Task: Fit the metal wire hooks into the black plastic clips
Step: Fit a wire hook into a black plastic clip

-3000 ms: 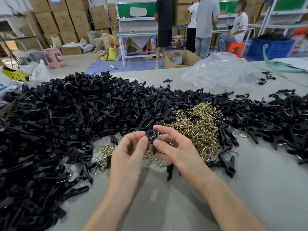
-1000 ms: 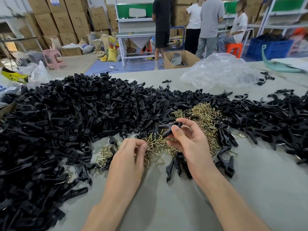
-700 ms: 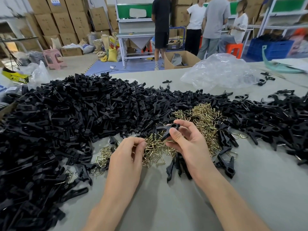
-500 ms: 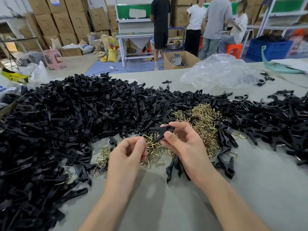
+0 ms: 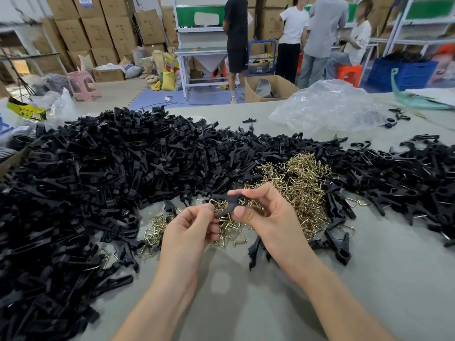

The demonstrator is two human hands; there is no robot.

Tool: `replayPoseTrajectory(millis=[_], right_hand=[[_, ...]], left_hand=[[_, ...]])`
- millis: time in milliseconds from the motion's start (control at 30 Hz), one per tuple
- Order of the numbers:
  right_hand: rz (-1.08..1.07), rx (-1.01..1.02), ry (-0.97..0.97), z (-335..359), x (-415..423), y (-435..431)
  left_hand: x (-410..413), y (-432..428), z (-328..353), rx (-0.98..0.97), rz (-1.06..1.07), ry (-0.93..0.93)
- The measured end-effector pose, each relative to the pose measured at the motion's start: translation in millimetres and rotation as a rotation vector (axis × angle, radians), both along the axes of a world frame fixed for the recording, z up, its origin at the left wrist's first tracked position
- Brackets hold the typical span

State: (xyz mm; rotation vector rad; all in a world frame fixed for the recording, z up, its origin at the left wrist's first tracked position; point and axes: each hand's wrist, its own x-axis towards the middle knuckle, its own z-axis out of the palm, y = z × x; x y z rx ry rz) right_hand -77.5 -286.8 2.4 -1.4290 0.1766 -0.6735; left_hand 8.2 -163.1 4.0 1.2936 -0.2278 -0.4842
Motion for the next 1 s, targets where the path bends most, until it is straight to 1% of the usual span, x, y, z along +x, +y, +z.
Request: replayPoseTrajectory(millis=[233,400,600,667,800,1000], right_hand=[[-0.014,-0.074,0.017,-0.1,0.7,3.1],[-0.015,-0.061,-0.001,0.2,1.0,3.0],[-0.016,-0.064,0.0,-0.2,1.4,3.7],[-0.017,-0.055,-0.004,-0.6,1.1,3.9],[0.011,0.001,-0.024,-2.7,1.9,4.3],[0.028,0.018,-0.024,-3.8,2.8,4.4]], left_hand=[[-1.6,-0.6,0.4,-0.022,0.014,0.023],[-4.5,-0.4,2.7,-0.084,-0.021,0.14],[-4.5,-0.7,2.9,-0.089,-0.015,0.147],[-4.8,-0.9,2.0,-0.078,0.002,0.12],[-5.8,0.1,-1.2,0.004,0.061,-0.014],[-5.7,-0.3,-2.2,0.038,0.095,-0.038]])
